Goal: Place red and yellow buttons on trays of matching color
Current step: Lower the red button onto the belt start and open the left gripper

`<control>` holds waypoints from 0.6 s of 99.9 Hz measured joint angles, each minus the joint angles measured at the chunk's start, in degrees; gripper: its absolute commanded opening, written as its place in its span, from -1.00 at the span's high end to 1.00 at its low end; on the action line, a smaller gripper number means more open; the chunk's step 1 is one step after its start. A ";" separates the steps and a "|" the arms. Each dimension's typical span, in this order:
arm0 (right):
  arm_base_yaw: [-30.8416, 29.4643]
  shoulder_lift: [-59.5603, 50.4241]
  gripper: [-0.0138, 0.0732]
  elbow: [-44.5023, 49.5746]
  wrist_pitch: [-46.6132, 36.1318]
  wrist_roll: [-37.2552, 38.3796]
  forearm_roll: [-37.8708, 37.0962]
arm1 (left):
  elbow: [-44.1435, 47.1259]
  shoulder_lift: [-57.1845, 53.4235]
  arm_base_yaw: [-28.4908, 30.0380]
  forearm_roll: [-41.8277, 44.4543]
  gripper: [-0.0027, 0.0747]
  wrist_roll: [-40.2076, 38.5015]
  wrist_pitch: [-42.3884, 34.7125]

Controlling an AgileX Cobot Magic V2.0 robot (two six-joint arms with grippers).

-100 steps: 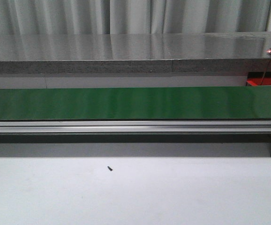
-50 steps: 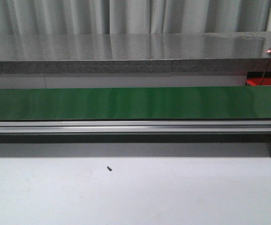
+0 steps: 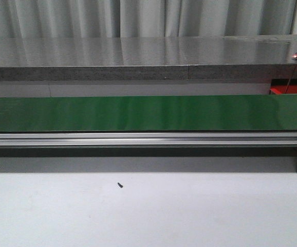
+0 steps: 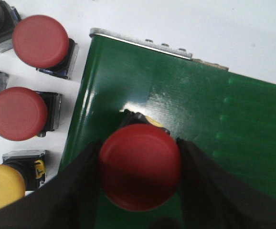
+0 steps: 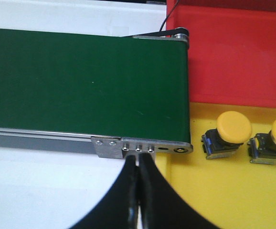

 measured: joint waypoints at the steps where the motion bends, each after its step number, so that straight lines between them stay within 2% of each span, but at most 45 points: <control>1: 0.00 0.00 0.84 0.00 0.00 0.00 0.00 | 0.00 0.08 0.00 -0.19 -0.04 0.07 0.00; 8: 0.00 0.00 0.84 0.00 0.00 0.00 0.00 | 0.00 0.12 0.00 -0.92 -0.37 1.17 0.39; 15: 0.00 0.00 0.84 0.00 0.00 0.00 0.00 | 0.00 0.12 0.00 -1.78 -0.55 1.80 0.67; 45: 0.00 0.00 0.84 0.00 0.00 0.00 0.00 | 0.00 -3.55 0.22 -9.62 -0.53 6.30 -0.53; 60: 0.00 0.00 0.84 0.00 0.00 0.00 0.00 | 0.00 -8.46 3.58 -9.77 -0.53 7.16 -1.23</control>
